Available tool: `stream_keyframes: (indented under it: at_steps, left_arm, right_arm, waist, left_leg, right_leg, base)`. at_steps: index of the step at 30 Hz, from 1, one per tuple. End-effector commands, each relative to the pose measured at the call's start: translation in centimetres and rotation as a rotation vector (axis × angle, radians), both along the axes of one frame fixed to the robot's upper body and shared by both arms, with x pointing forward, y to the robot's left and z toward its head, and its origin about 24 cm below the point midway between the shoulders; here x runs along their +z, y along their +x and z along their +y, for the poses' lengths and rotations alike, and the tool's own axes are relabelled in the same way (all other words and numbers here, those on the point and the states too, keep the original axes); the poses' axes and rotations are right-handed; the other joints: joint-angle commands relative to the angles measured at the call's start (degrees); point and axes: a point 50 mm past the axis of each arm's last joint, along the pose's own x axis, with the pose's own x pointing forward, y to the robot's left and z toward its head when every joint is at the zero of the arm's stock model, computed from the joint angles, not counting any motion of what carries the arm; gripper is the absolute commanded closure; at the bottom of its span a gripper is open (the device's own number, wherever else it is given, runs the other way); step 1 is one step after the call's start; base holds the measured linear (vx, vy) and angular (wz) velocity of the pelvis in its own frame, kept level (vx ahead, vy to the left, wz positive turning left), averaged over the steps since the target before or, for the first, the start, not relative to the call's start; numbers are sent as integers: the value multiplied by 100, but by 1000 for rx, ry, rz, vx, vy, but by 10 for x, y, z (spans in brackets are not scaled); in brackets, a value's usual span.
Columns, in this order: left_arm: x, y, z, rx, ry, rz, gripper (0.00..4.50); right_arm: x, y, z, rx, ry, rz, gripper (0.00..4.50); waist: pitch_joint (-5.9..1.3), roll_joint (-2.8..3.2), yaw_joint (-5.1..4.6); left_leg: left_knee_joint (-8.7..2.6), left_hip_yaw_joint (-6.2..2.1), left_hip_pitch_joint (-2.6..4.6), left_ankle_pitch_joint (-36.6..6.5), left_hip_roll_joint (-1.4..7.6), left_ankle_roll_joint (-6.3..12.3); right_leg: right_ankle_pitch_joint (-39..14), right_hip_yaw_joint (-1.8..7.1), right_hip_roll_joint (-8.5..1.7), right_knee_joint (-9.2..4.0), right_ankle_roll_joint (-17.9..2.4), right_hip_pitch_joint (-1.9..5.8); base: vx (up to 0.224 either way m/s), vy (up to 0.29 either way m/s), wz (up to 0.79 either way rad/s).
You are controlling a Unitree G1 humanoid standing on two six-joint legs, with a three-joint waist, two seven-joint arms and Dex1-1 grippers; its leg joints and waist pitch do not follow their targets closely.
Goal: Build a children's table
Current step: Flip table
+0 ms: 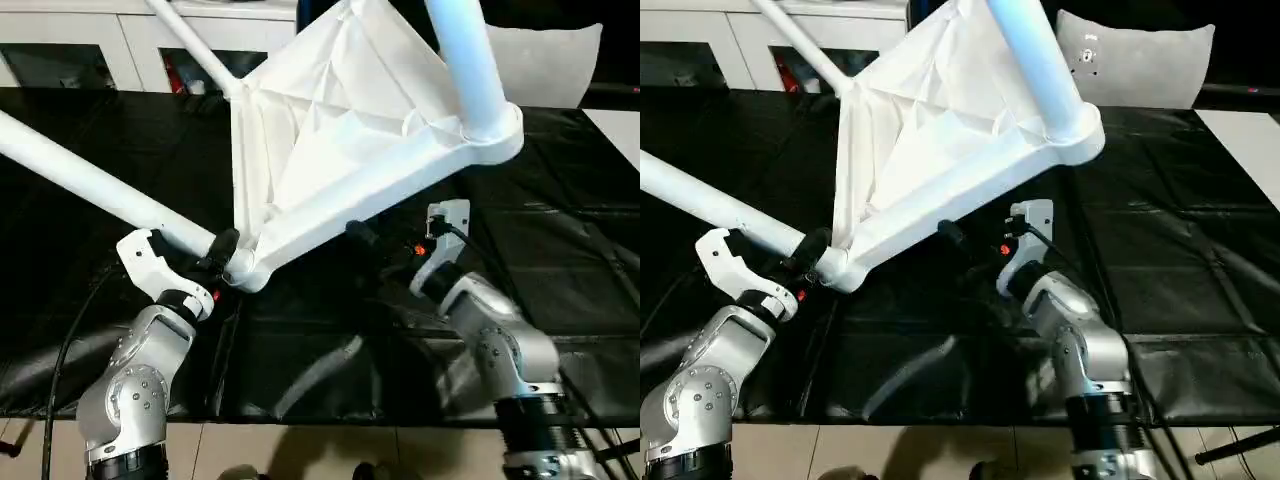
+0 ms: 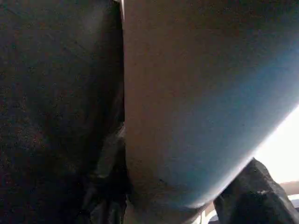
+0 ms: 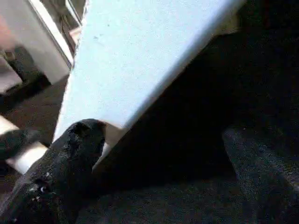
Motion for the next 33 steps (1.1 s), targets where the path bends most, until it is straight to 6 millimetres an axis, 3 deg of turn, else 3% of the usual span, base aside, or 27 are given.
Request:
stream_keyframes:
  at_steps: [1, 2, 7, 15, 17, 18, 20, 23, 25, 27, 29, 31, 33]
  left_arm:
    - [-32, -9, -13, -63, -59, 164, 247]
    - [-31, -8, -14, -68, -51, 164, 247]
    - [-30, -8, -15, -77, -38, 162, 247]
    - [-29, -7, -20, -121, -13, 152, 247]
    - [-27, -6, -26, -173, 21, 140, 247]
    - [-27, -5, -27, -179, 26, 138, 247]
    - [-24, -4, -32, -225, 62, 118, 247]
    - [-20, -3, -40, -291, 111, 85, 247]
    - [-19, -3, -43, -310, 127, 77, 247]
    - [-19, -2, -48, -343, 155, 72, 247]
    - [-20, -2, -51, -365, 173, 72, 247]
    - [-20, -2, -52, -375, 187, 70, 247]
    - [-20, 0, -54, -381, 200, 64, 247]
  right_arm:
    - [15, 4, 5, 19, 83, -49, 0]
    - [16, 4, 7, 26, 104, -48, 0]
    - [19, 7, 15, 47, 132, -61, 0]
    - [15, 32, 19, -71, 181, 47, 0]
    - [17, 44, 25, -98, 273, 94, 0]
    - [18, 45, 25, -100, 285, 99, 0]
    - [24, 51, 29, -104, 371, 108, 0]
    - [34, 57, 34, -94, 539, 135, 30]
    - [37, 58, 35, -89, 597, 142, 40]
    - [42, 61, 35, -77, 705, 157, 48]
    - [45, 63, 34, -67, 789, 174, 73]
    - [45, 65, 34, -59, 821, 185, 81]
    - [45, 65, 35, -35, 813, 193, 99]
  waist:
    - [-317, -97, 6]
    - [-316, -119, 2]
    - [-310, -98, 16]
    - [-326, -89, 13]
    - [-327, -111, -3]
    - [-322, -95, -9]
    - [-324, -131, -17]
    - [-347, -105, -19]
    - [-374, -111, -9]
    - [-412, -123, -1]
    - [-410, -128, 7]
    - [-389, -127, 24]
    - [-376, -133, 39]
  left_leg:
    - [-489, -67, -71, -72, 421, 665]
    - [-490, -62, -76, -82, 417, 658]
    - [-482, -56, -60, 101, 413, 654]
    - [-476, -32, -50, 153, 393, 601]
    - [-485, -34, -52, 111, 392, 605]
    - [-487, -30, -42, 6, 395, 589]
    - [-492, -15, -45, -59, 406, 552]
    - [-483, -10, -37, 65, 407, 562]
    - [-454, 2, -41, 320, 401, 640]
    - [-409, 14, -42, 672, 384, 873]
    - [-393, 29, -50, 749, 383, 1004]
    - [-398, 47, -49, 565, 389, 998]
    - [-415, 53, -46, 369, 393, 879]
  right_leg:
    - [-1361, 285, -500, -377, -1257, 310]
    - [-1380, 285, -502, -383, -1244, 310]
    - [-1196, 286, -493, -352, -1254, 291]
    - [-1080, 284, -490, -333, -1331, 299]
    - [-1109, 284, -498, -324, -1345, 303]
    - [-1205, 283, -496, -332, -1344, 294]
    - [-1244, 288, -501, -339, -1306, 300]
    - [-1040, 280, -490, -303, -1319, 292]
    - [-685, 276, -487, -256, -1380, 303]
    - [-192, 279, -484, -189, -1523, 306]
    - [-106, 277, -480, -177, -1620, 291]
    - [-412, 273, -486, -218, -1640, 278]
    - [-776, 269, -483, -257, -1566, 276]
  base:
    - [0, 0, 0]
    - [0, 0, 0]
    - [0, 0, 0]
    - [0, 0, 0]
    - [0, 0, 0]
    - [0, 0, 0]
    - [0, 0, 0]
    - [0, 0, 0]
    - [0, 0, 0]
    - [0, 0, 0]
    - [0, 0, 0]
    - [0, 0, 0]
    - [0, 0, 0]
